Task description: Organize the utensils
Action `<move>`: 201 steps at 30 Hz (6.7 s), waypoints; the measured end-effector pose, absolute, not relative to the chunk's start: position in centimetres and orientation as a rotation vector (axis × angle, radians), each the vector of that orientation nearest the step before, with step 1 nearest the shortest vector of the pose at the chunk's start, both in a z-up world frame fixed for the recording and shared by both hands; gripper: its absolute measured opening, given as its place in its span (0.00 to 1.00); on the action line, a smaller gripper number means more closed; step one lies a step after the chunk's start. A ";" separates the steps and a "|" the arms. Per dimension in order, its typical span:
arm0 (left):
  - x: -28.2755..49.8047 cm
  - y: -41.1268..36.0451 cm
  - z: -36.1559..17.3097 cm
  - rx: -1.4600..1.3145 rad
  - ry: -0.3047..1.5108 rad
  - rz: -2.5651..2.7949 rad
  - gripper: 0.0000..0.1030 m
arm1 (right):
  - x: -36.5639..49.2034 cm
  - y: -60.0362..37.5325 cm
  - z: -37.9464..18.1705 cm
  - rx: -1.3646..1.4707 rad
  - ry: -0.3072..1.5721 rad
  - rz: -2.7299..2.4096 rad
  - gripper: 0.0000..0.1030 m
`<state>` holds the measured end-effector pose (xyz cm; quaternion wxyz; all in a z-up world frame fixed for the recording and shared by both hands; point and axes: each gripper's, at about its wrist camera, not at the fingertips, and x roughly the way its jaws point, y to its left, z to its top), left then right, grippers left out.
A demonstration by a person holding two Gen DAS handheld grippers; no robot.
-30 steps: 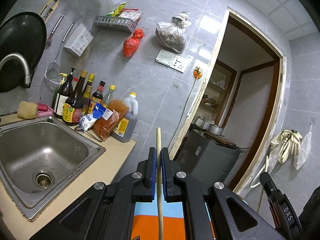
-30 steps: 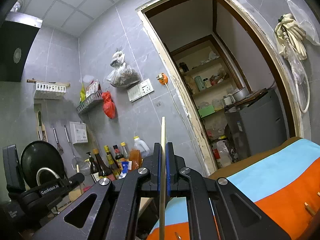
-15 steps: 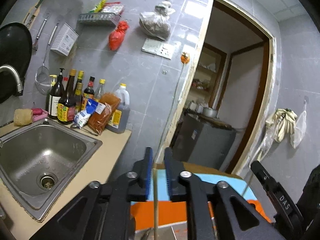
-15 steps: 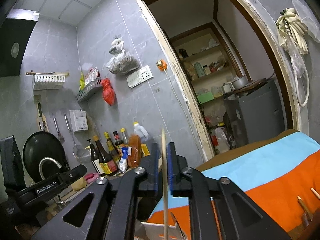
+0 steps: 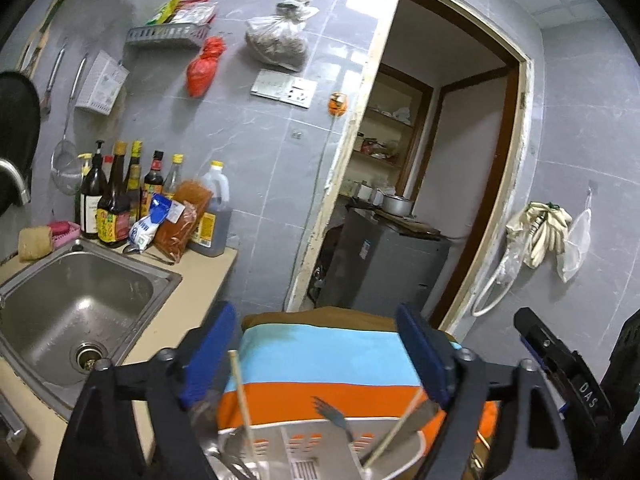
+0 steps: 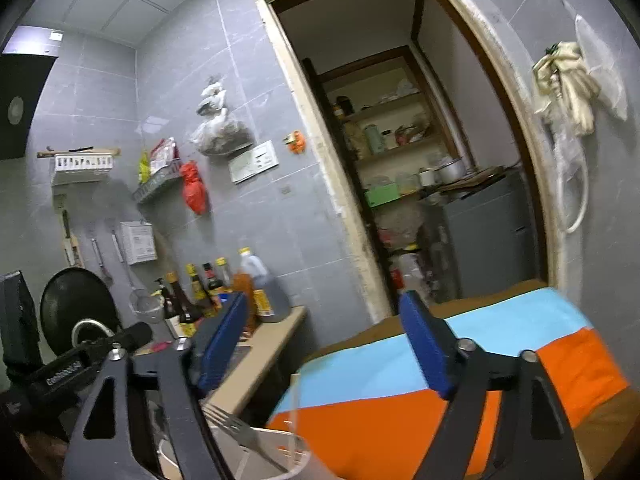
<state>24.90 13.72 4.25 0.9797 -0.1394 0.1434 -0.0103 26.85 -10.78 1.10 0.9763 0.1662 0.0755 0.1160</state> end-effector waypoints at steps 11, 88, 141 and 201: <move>23.6 5.2 7.2 -0.123 0.272 -0.057 0.99 | 24.1 -18.8 4.8 0.186 0.168 0.132 0.96; 34.3 -10.1 -14.3 -0.240 1.056 -0.269 0.03 | 37.2 -26.9 -19.0 0.069 0.953 0.393 0.19; 23.2 7.4 6.1 -0.299 0.492 -0.146 0.02 | 29.9 -11.8 3.6 0.483 0.161 0.584 0.04; 23.9 17.1 0.5 -0.278 0.550 -0.048 0.02 | 31.8 -2.2 -3.9 0.355 0.127 0.366 0.05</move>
